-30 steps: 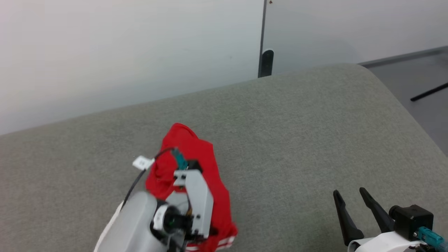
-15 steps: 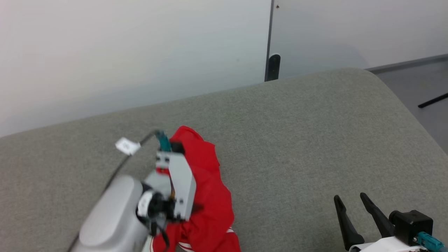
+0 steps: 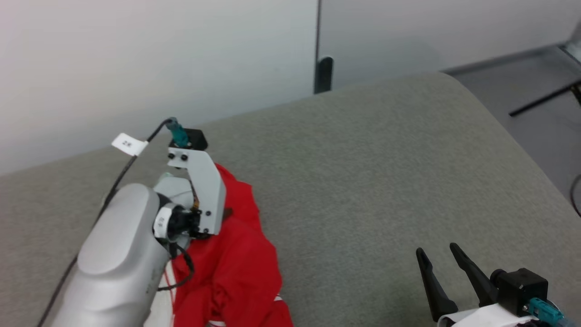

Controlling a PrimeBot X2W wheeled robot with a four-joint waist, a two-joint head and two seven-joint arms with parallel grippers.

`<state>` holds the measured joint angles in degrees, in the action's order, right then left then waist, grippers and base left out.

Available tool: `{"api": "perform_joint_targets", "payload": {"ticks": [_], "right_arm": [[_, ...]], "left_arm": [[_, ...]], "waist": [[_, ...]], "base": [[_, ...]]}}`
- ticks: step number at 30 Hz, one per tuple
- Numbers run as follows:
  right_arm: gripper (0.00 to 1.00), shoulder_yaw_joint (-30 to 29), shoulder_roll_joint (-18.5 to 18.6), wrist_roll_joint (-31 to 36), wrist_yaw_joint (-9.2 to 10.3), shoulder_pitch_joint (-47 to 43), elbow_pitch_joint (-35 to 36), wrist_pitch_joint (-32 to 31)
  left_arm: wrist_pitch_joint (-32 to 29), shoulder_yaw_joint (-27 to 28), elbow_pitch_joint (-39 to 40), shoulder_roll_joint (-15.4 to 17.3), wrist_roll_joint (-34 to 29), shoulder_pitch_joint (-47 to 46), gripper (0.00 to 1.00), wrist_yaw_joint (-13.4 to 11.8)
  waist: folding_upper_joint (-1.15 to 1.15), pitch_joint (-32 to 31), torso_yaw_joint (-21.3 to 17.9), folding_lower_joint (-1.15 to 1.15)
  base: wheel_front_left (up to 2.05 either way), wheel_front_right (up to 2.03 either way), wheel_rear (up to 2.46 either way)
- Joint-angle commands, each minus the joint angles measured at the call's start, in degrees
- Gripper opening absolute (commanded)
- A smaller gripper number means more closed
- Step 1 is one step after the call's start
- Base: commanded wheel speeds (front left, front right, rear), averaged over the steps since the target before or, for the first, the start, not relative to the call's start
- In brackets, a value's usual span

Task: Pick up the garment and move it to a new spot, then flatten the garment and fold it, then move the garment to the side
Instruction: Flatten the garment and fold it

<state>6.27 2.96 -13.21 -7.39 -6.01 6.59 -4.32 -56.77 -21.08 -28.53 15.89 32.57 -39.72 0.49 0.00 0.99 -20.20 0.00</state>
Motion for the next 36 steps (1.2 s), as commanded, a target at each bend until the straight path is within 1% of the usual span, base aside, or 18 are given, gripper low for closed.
{"api": "perform_joint_targets", "payload": {"ticks": [1, 7, 10, 21, 22, 23, 24, 25, 26, 29, 36], "right_arm": [[1.0, 0.4, -0.1, -0.4, -0.21, 1.1, 0.1, 0.4], [1.0, 1.5, -0.1, -1.5, -0.21, 1.9, -0.9, 1.6], [1.0, 2.1, -0.1, -2.0, -0.21, 2.2, -1.5, 2.3], [1.0, 4.6, -0.1, -3.5, -0.21, 4.5, -4.0, 4.1], [1.0, 4.7, -0.1, -3.6, -0.21, 4.6, -4.1, 4.3], [1.0, 4.7, -0.1, -3.8, -0.21, 4.5, -4.3, 4.5], [1.0, 4.7, -0.1, -3.8, -0.21, 4.6, -4.6, 4.5], [1.0, 4.7, -0.1, -3.7, -0.21, 4.7, -4.8, 4.7], [1.0, 4.7, -0.1, -3.8, -0.21, 4.8, -4.9, 4.8], [1.0, 4.4, -0.1, -3.5, -0.21, 5.0, -5.5, 4.9], [1.0, 3.4, -0.1, -2.6, -0.21, 4.1, -6.0, 4.1]], "left_arm": [[0.3, 0.0, -0.9, 0.6, -0.6, -0.8, 1.0, -0.2], [1.2, -0.2, -6.5, 1.3, -1.7, -3.5, 1.0, -0.8], [2.0, -0.2, -9.3, 1.0, -2.0, -4.6, 1.0, -1.6], [6.4, -1.1, -19.4, 0.0, -3.2, -5.0, 1.0, -2.6], [6.7, -1.0, -20.4, -0.2, -2.9, -4.8, 1.0, -2.3], [7.0, -0.7, -21.4, -0.5, -2.3, -4.8, 1.0, -2.7], [7.4, -1.0, -22.0, -0.6, -2.5, -4.7, 0.5, -2.4], [7.8, -0.8, -22.8, -0.8, -2.2, -4.8, 0.32, -2.2], [7.9, -0.5, -23.7, -1.1, -1.7, -4.9, 0.0, -2.5], [8.0, -0.7, -25.4, -2.1, -1.3, -5.6, 0.0, -2.4], [8.4, -1.0, -26.9, -2.8, -1.4, -10.2, 0.0, -1.7]], "waist": [[0.0, 3.5, -3.7, 0.0], [0.0, 6.5, -6.5, 0.0], [0.0, 7.7, -7.5, 0.0], [0.0, 10.8, -9.8, 0.0], [0.0, 11.0, -10.0, 0.0], [0.0, 11.1, -10.0, 0.0], [0.0, 11.1, -9.9, 0.0], [0.0, 11.1, -9.9, 0.0], [0.0, 11.0, -9.7, 0.0], [0.0, 10.4, -8.9, 0.0], [0.0, 6.9, -5.6, 0.0]], "base": [[0.0, 0.0, 0.0], [0.0, 0.0, 0.0], [0.0, 0.0, 0.0], [0.0, 0.0, 0.0], [0.0, 0.0, 0.0], [0.0, 0.0, 0.0], [0.0, 0.0, 0.0], [0.0, 0.0, 0.0], [0.0, 0.0, 0.0], [0.0, 0.0, 0.0], [0.0, 0.0, 0.0]]}}
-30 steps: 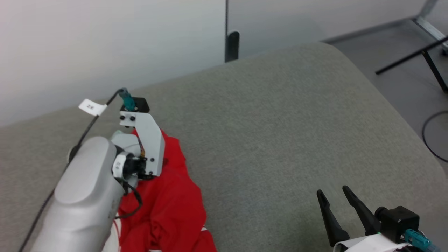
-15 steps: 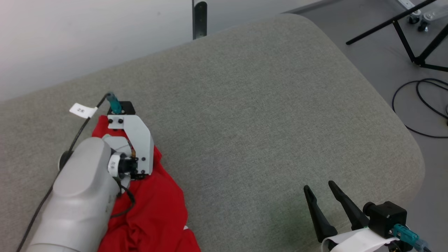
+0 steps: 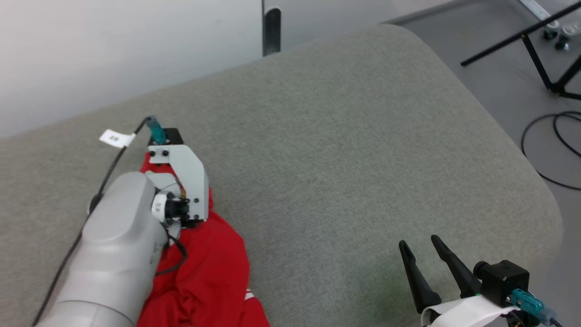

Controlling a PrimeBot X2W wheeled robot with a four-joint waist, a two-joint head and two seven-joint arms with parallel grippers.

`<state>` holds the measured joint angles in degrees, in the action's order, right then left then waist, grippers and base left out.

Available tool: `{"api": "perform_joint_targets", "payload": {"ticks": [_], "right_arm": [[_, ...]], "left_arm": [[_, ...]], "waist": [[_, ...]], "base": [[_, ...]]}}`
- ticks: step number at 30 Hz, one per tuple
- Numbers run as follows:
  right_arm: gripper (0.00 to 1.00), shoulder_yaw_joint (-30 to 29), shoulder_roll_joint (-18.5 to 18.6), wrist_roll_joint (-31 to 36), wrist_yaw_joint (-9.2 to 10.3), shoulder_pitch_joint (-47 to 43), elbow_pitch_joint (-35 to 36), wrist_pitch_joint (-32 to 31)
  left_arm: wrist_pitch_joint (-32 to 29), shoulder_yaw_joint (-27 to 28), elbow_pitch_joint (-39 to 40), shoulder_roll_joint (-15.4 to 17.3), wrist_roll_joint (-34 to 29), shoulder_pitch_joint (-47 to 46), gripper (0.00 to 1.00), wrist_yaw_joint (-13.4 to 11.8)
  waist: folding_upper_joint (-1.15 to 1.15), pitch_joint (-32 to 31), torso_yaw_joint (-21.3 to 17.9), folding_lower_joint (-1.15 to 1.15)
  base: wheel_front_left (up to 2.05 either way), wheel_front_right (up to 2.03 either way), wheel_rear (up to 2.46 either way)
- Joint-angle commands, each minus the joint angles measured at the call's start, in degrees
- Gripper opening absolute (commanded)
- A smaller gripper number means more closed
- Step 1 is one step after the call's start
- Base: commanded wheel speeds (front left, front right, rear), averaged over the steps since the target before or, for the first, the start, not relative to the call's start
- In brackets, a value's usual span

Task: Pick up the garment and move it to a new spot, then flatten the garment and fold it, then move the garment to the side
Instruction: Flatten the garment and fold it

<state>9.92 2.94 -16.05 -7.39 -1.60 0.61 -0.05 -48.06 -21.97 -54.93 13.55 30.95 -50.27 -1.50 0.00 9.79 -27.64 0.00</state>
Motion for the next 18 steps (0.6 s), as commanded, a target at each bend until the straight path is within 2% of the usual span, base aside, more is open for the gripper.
{"api": "perform_joint_targets", "payload": {"ticks": [1, 9, 15, 18], "right_arm": [[1.0, -0.4, -0.1, 0.4, -0.21, -0.7, 0.0, -0.3], [1.0, -2.2, -0.1, 1.5, -0.21, -3.5, 0.8, -1.9], [1.0, -2.6, 0.0, 1.8, -0.21, -5.7, 2.3, -3.4], [1.0, -2.9, 0.0, 1.9, -0.21, -6.6, 3.0, -3.9]], "left_arm": [[-0.2, -0.1, -0.6, -0.5, 0.4, -0.4, 0.0, 0.7], [0.9, -0.5, 1.0, -0.8, 0.8, -4.2, 0.0, 2.6], [-0.9, -1.1, 3.3, 1.0, 0.4, -2.3, 0.0, 2.1], [-2.3, -1.2, 5.4, 2.8, 0.4, 0.2, 0.0, 1.1]], "waist": [[0.0, -2.6, 2.5, 0.0], [0.0, -8.0, 8.6, 0.0], [0.0, -11.1, 13.0, 0.0], [0.0, -11.9, 14.7, 0.0]], "base": [[0.0, 0.0, 0.0], [0.0, 0.0, 0.0], [0.0, 0.0, 0.0], [0.0, 0.0, 0.0]]}}
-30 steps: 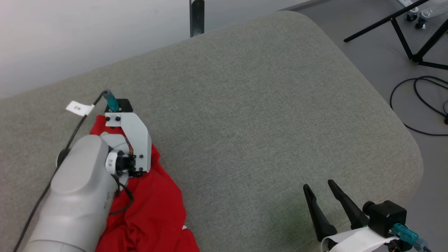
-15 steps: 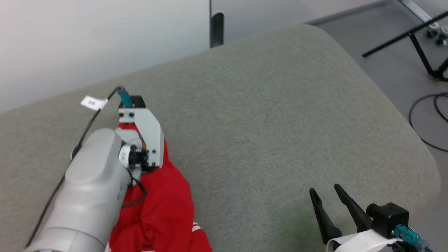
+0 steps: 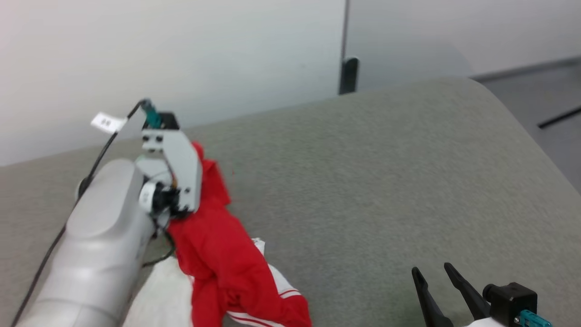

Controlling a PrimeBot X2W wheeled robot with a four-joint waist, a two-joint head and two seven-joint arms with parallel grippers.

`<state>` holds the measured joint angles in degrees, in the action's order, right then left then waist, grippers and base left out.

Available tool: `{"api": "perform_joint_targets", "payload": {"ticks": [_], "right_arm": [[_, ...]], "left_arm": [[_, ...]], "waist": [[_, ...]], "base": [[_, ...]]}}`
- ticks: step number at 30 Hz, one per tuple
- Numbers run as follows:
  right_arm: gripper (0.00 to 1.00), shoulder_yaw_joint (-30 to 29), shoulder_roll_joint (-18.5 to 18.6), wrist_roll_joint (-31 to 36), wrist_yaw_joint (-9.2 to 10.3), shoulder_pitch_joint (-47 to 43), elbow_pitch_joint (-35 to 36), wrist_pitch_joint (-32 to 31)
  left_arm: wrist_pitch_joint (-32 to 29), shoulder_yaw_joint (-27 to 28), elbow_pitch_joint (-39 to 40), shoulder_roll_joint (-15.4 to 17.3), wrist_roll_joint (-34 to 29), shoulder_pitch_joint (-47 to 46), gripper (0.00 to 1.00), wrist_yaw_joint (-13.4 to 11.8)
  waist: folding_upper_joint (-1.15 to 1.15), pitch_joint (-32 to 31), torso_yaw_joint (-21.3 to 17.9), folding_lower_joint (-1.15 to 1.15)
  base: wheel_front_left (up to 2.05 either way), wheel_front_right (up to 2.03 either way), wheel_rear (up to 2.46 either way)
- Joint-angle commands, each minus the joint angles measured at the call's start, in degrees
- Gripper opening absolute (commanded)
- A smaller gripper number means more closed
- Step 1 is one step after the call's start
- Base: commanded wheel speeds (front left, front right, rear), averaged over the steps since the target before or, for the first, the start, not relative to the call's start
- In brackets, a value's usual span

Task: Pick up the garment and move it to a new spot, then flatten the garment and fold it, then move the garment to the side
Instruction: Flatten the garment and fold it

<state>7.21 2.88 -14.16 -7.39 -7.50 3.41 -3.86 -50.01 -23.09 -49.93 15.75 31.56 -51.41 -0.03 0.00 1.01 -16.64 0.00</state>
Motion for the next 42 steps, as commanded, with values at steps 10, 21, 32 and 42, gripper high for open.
{"api": "perform_joint_targets", "payload": {"ticks": [10, 21, 32, 42], "right_arm": [[1.0, -0.4, 0.0, -0.4, -0.21, -1.5, 1.7, -0.8], [1.0, 0.7, 0.0, 0.0, -0.21, 0.1, 1.1, -1.2], [1.0, 0.6, 0.9, 0.8, -0.21, 0.4, 0.8, -0.8], [1.0, 2.0, 4.6, -0.9, -0.21, 2.7, -1.5, -2.5]], "left_arm": [[-4.9, 1.3, 9.6, 4.8, 2.2, 14.7, 0.0, -4.8], [-4.0, 2.8, 15.4, 4.3, 5.3, 21.7, 1.0, -5.9], [7.1, 4.0, 24.3, 5.8, 5.1, 25.6, 1.0, -2.4], [28.1, 4.9, 29.9, 6.5, 2.3, 30.9, 1.0, 3.5]], "waist": [[0.0, -3.1, 7.3, 0.0], [0.0, -4.3, 8.8, 0.0], [0.0, -8.7, 12.4, 0.0], [0.0, -9.3, 19.1, 0.0]], "base": [[0.0, 0.0, 0.0], [0.0, 0.0, 0.0], [0.0, 0.0, 0.0], [0.0, 0.0, 0.0]]}}
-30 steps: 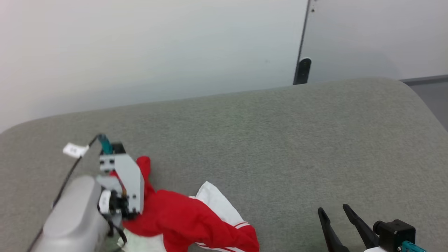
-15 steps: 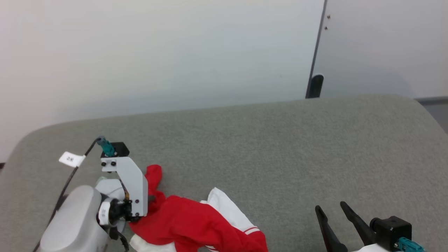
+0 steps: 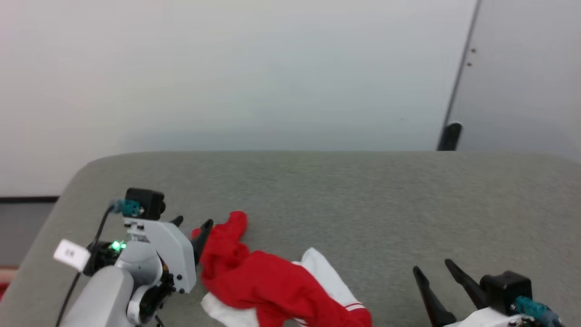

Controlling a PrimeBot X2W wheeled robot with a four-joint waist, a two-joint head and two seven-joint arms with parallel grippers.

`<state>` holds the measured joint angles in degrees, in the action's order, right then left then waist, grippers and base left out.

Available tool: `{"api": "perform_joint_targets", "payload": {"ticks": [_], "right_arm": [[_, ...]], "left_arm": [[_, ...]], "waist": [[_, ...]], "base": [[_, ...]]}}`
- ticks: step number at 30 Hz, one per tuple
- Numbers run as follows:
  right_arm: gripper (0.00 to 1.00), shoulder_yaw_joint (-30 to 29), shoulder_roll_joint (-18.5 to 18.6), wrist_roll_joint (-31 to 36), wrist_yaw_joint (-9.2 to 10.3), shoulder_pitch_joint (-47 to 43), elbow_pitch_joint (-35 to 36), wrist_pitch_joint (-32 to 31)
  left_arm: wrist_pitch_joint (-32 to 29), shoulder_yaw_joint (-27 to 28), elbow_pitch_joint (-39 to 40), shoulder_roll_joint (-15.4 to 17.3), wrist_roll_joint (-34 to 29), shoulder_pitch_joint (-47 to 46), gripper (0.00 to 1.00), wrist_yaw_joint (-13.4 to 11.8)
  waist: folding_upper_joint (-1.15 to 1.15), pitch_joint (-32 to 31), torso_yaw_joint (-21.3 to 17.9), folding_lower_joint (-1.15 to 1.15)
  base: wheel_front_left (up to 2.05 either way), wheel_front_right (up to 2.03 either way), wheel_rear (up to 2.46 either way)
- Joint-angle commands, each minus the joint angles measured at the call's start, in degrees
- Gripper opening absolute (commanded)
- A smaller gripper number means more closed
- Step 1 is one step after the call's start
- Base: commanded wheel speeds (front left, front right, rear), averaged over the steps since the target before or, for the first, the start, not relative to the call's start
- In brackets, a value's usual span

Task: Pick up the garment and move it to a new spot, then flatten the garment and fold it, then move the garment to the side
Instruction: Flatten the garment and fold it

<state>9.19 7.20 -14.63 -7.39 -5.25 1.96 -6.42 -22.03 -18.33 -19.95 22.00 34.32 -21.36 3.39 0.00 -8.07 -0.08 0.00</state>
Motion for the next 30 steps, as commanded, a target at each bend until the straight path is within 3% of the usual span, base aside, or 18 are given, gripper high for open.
{"api": "perform_joint_targets", "payload": {"ticks": [1, 9, 18, 23, 30], "right_arm": [[1.0, 0.4, 0.6, -1.0, -0.21, 1.1, -0.2, -0.6], [1.0, 2.6, 7.1, -7.1, -0.21, 6.0, -3.1, -9.6], [1.0, 6.2, 14.9, -15.8, -0.21, 10.8, -8.2, -21.5], [1.0, 9.5, 17.6, -19.2, -0.21, 14.5, -10.4, -26.6], [1.0, 13.3, 20.0, -18.8, -0.12, 19.9, -15.7, -29.6]], "left_arm": [[2.2, 0.1, 0.2, 0.3, -0.8, 1.1, 1.0, 0.5], [16.9, -0.3, -3.0, -1.3, -4.4, 2.8, 1.0, 0.6], [25.7, -0.7, -9.5, -4.6, -4.6, 4.1, 1.0, 0.3], [29.8, 0.9, -11.9, -5.7, -3.5, 4.6, 1.0, -0.9], [34.2, 2.3, -14.7, -8.0, -2.1, 4.7, 1.0, -1.7]], "waist": [[0.0, -0.2, 3.5, 0.0], [0.0, 1.0, 13.9, 0.0], [0.0, 1.9, 25.1, 0.0], [0.0, 3.9, 27.3, 0.0], [0.0, 6.1, 28.9, 0.0]], "base": [[0.0, 0.0, 0.0], [0.0, 0.0, 0.0], [0.0, 0.0, 0.0], [0.0, 0.0, 0.0], [0.0, 0.0, 0.0]]}}
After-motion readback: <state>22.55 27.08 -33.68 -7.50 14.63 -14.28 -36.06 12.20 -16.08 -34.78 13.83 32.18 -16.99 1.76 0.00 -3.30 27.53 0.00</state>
